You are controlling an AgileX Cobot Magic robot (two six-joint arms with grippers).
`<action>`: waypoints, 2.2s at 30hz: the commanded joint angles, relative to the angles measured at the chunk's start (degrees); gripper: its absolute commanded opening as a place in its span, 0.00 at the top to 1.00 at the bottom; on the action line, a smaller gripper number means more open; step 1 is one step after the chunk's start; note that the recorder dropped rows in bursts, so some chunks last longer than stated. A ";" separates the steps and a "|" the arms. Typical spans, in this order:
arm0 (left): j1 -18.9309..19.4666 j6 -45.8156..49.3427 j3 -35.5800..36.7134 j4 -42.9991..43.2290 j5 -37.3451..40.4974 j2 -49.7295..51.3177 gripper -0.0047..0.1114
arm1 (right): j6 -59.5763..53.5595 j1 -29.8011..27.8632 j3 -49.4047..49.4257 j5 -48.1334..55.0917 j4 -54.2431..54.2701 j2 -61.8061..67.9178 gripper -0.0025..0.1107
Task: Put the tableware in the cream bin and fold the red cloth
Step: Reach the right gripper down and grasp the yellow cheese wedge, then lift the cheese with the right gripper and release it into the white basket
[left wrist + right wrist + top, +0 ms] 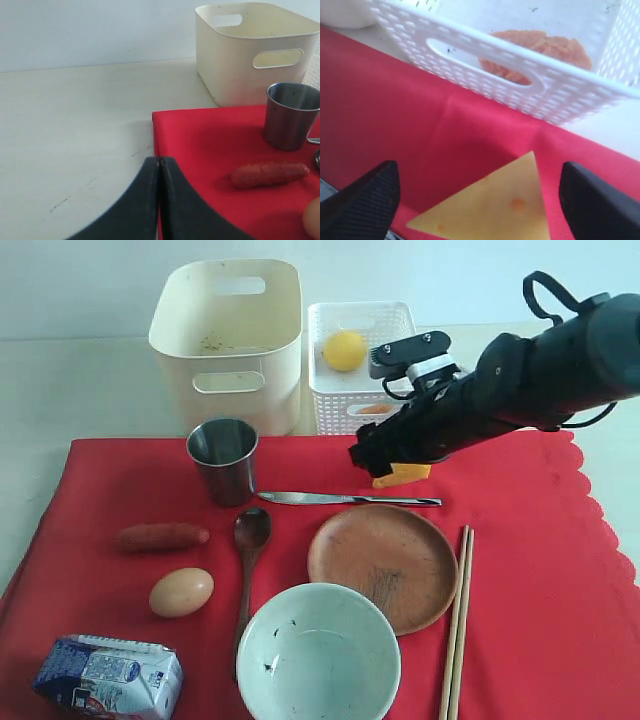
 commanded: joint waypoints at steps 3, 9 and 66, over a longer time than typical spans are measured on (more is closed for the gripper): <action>0.12 -0.03 -0.04 -0.31 -0.46 -0.33 0.94 | -0.67 -0.16 -1.06 -0.76 -2.44 3.61 0.25; 0.12 -0.03 -0.04 -0.31 -0.46 -0.33 0.94 | -0.67 -0.16 -1.06 -0.76 -2.47 4.11 0.38; 0.12 0.00 -0.04 -0.31 -0.46 -0.33 0.94 | -6.53 -1.55 -23.62 2.51 -1.29 2.91 0.12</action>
